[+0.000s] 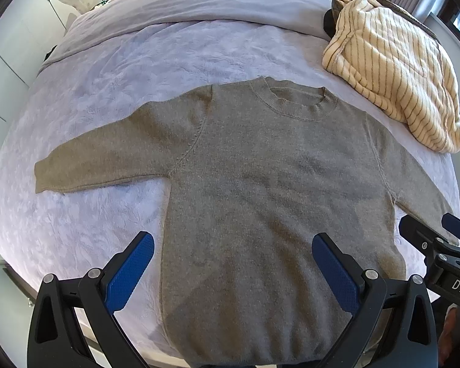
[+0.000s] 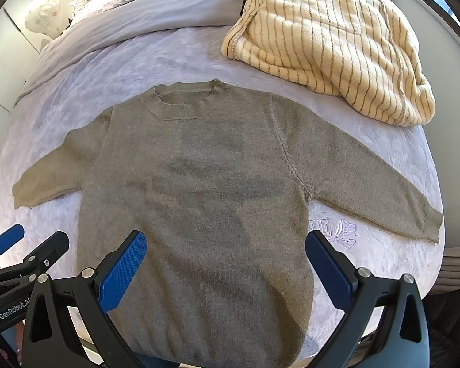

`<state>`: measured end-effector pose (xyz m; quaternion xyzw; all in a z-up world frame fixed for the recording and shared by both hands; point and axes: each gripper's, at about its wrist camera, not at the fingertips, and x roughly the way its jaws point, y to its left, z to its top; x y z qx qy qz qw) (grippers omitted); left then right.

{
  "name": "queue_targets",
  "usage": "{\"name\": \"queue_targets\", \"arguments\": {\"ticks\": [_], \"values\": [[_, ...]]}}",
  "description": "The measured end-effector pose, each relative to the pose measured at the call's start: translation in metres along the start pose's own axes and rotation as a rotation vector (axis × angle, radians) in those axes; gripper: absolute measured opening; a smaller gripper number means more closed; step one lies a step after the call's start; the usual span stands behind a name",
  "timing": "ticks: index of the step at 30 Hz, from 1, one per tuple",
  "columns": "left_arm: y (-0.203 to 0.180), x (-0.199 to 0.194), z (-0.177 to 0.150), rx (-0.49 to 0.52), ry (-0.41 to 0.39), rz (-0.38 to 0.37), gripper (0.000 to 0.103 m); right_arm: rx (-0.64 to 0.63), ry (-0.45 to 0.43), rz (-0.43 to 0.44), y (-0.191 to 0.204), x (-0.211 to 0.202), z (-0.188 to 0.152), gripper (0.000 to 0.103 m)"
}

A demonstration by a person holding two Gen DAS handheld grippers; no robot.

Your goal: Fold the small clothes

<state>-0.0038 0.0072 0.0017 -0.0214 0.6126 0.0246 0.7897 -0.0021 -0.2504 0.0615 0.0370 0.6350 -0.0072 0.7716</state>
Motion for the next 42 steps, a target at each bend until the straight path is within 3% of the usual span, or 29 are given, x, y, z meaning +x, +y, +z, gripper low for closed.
{"name": "queue_targets", "arguments": {"ticks": [42], "values": [[0.0043,-0.0017,-0.0077,0.0,0.006,-0.017,0.103,0.003,0.002,-0.008,-0.0003,-0.0026,-0.0043,0.103]]}}
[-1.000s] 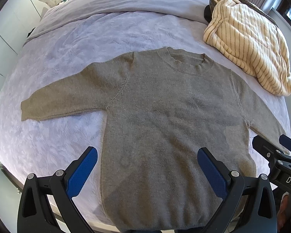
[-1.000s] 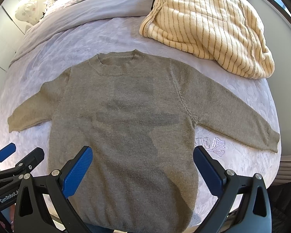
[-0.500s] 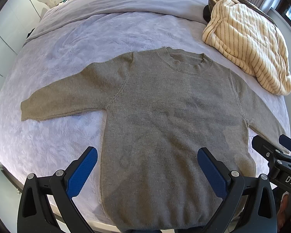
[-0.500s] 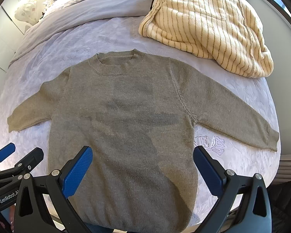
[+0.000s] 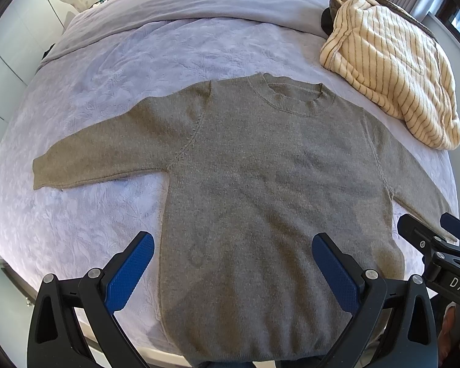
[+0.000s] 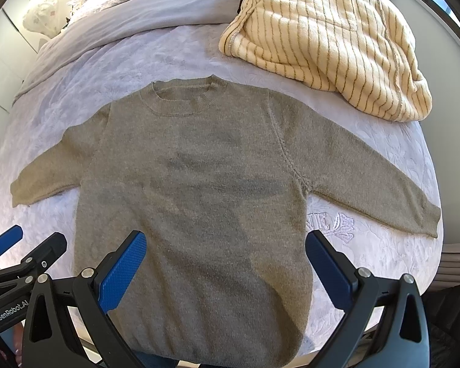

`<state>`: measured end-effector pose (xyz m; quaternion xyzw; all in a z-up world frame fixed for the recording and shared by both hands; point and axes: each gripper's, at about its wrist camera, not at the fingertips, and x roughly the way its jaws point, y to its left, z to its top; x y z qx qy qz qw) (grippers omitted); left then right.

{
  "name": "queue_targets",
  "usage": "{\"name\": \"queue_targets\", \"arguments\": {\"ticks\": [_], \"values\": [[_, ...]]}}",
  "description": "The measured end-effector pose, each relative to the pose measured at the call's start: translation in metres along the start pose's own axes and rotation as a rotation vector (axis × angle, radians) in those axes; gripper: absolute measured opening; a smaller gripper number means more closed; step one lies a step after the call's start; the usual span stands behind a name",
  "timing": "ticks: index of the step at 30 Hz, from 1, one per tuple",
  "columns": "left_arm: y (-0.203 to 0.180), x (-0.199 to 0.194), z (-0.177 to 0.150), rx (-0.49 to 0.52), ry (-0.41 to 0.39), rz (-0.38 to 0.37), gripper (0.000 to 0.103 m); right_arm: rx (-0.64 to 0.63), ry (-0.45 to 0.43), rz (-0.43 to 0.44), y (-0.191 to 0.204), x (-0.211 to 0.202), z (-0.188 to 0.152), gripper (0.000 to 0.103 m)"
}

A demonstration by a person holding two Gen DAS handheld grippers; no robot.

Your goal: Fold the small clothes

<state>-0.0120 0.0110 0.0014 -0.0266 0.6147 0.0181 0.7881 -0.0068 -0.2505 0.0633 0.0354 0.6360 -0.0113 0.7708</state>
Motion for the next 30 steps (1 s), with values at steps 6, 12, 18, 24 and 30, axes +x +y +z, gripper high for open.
{"name": "queue_targets", "arguments": {"ticks": [6,12,18,24,30], "values": [[0.002,0.0,0.0,-0.002,0.001,0.005,0.103,0.007,0.013,-0.001,-0.004,0.003,-0.006,0.103],[0.011,0.005,-0.001,-0.017,0.006,-0.003,0.103,0.012,0.033,-0.007,0.001,0.007,-0.004,0.103],[0.021,0.011,-0.003,-0.034,0.013,-0.013,0.103,0.008,0.039,-0.012,0.009,0.008,-0.002,0.103],[0.035,0.02,-0.005,-0.055,0.023,-0.04,0.103,0.003,0.044,0.018,0.019,0.013,-0.004,0.103],[0.067,0.038,-0.008,-0.119,0.022,-0.06,0.103,-0.013,0.04,0.13,0.042,0.018,-0.009,0.103]]}}
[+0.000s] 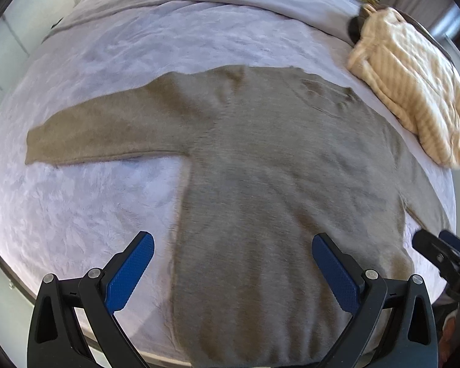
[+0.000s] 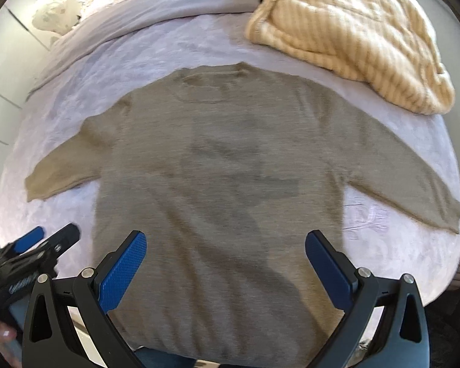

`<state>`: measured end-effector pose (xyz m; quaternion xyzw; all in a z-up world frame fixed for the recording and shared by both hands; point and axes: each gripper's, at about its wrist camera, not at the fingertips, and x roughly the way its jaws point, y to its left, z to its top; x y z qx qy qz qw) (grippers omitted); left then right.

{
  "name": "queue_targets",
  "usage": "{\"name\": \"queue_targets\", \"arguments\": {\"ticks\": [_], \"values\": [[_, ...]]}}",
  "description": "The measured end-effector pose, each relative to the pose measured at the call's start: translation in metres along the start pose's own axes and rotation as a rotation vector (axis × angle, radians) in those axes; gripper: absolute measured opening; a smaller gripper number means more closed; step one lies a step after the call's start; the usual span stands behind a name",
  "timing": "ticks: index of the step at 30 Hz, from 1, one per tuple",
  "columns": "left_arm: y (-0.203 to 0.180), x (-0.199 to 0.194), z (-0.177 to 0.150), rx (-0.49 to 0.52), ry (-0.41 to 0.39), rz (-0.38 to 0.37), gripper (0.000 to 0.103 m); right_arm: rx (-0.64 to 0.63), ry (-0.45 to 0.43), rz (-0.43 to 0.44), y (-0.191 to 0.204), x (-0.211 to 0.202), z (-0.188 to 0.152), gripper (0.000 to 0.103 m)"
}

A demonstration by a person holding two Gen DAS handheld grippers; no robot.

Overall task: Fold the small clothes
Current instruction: 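Grasp the sweater's side and sleeve with the left tool and fold it across the body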

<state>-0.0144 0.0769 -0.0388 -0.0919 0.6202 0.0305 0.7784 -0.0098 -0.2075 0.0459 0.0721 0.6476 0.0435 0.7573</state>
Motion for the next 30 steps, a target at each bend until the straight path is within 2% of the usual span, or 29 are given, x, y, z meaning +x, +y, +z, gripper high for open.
{"name": "queue_targets", "arguments": {"ticks": [4,7,8,11,17,20,24,27,29,30], "values": [[0.042,0.021,0.002,-0.088,0.036,-0.037,0.103,-0.047,-0.016,0.069,0.026,0.007,-0.005,0.103],[0.084,0.033,0.005,-0.155,0.015,-0.049,0.103,-0.07,-0.06,0.116,0.045,0.009,-0.007,0.103],[0.099,0.036,0.007,-0.179,0.002,-0.051,0.103,-0.085,-0.042,0.121,0.052,0.012,-0.007,0.103],[0.155,0.046,0.016,-0.275,-0.047,-0.038,0.103,-0.176,0.106,0.099,0.079,0.035,-0.008,0.103],[0.266,0.069,0.037,-0.492,-0.171,-0.021,0.103,-0.171,0.189,0.084,0.094,0.056,-0.018,0.103],[0.307,0.091,0.048,-0.574,-0.189,-0.043,0.103,-0.168,0.221,0.072,0.096,0.063,-0.022,0.103],[0.333,0.128,0.056,-0.647,-0.165,-0.078,0.103,-0.174,0.243,0.047,0.1,0.069,-0.026,0.103],[0.335,0.135,0.067,-0.63,-0.187,-0.055,0.103,-0.173,0.245,0.037,0.105,0.07,-0.025,0.103],[0.337,0.13,0.071,-0.638,-0.225,-0.084,0.103,-0.173,0.242,0.033,0.106,0.069,-0.025,0.103],[0.339,0.125,0.072,-0.648,-0.257,-0.101,0.094,-0.172,0.241,0.03,0.106,0.07,-0.025,0.103]]}}
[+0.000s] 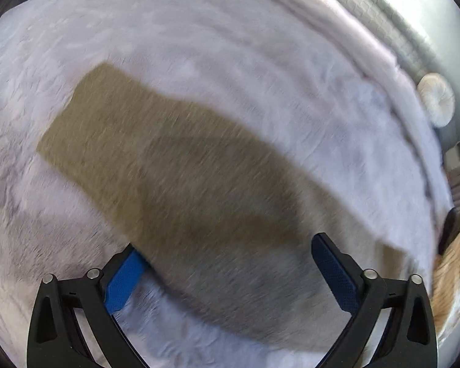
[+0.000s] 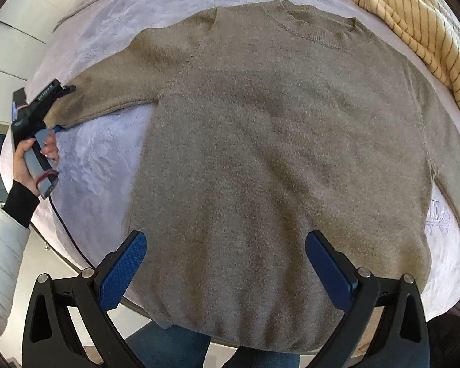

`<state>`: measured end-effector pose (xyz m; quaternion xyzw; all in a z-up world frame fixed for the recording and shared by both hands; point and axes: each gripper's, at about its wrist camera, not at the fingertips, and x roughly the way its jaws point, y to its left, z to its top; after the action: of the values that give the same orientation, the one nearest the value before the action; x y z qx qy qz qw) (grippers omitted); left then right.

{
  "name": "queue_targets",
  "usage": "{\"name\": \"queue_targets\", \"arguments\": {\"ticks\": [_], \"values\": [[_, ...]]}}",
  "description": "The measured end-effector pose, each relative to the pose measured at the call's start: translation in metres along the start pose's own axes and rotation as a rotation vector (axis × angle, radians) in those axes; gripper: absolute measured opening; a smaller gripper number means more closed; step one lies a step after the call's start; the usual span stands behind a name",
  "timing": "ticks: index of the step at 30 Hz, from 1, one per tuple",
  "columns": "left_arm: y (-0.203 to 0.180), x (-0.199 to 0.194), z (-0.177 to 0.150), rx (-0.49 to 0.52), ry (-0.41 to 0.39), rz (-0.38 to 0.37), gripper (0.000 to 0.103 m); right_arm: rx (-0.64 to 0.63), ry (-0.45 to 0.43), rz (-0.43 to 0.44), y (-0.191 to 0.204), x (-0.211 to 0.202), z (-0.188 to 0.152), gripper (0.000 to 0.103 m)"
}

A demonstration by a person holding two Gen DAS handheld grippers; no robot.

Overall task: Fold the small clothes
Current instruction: 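Grasp the sweater's side and sleeve with the left tool and fold it across the body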

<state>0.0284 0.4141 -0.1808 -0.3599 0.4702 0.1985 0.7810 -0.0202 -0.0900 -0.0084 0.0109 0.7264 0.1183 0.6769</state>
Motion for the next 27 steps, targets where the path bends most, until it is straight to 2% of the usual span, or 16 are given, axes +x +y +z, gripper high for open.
{"name": "queue_targets", "arguments": {"ticks": [1,2,3,4,5,6,10,14,16,19,20,22,27], "values": [[-0.001,-0.002,0.002,-0.005,-0.015,-0.008,0.073,0.004,0.002,-0.001,0.0,0.0,0.0,0.103],[0.001,-0.004,0.003,-0.004,-0.016,-0.024,0.046,0.008,0.005,-0.001,-0.001,0.001,0.001,0.103],[0.004,-0.006,0.003,-0.005,-0.007,-0.058,0.031,0.014,0.008,0.002,-0.001,0.001,0.001,0.103],[0.008,-0.008,0.002,-0.011,-0.002,-0.087,0.011,0.023,0.009,0.008,-0.002,0.001,0.0,0.103],[0.012,-0.011,0.002,-0.025,0.004,-0.131,0.011,0.029,0.006,0.015,-0.003,0.001,-0.001,0.103],[0.011,-0.014,0.002,-0.022,-0.001,-0.145,0.011,0.036,0.0,0.023,-0.004,0.001,-0.001,0.103],[-0.015,-0.035,0.001,0.057,-0.03,-0.225,0.011,0.046,-0.018,0.052,-0.011,-0.001,-0.007,0.103],[-0.079,-0.054,-0.002,0.186,-0.044,-0.333,0.011,0.068,-0.049,0.075,-0.027,-0.007,-0.012,0.103],[-0.112,-0.068,-0.014,0.257,-0.038,-0.383,0.011,0.088,-0.069,0.092,-0.041,-0.013,-0.012,0.103],[-0.178,-0.087,-0.046,0.38,-0.007,-0.467,0.011,0.129,-0.089,0.109,-0.065,-0.02,-0.011,0.103],[-0.192,-0.091,-0.056,0.413,-0.001,-0.48,0.011,0.15,-0.102,0.115,-0.076,-0.024,-0.011,0.103],[-0.246,-0.087,-0.088,0.521,0.026,-0.508,0.011,0.185,-0.12,0.115,-0.096,-0.029,-0.013,0.103],[-0.339,-0.055,-0.168,0.694,0.129,-0.505,0.011,0.297,-0.127,0.102,-0.152,-0.029,-0.023,0.103]]}}
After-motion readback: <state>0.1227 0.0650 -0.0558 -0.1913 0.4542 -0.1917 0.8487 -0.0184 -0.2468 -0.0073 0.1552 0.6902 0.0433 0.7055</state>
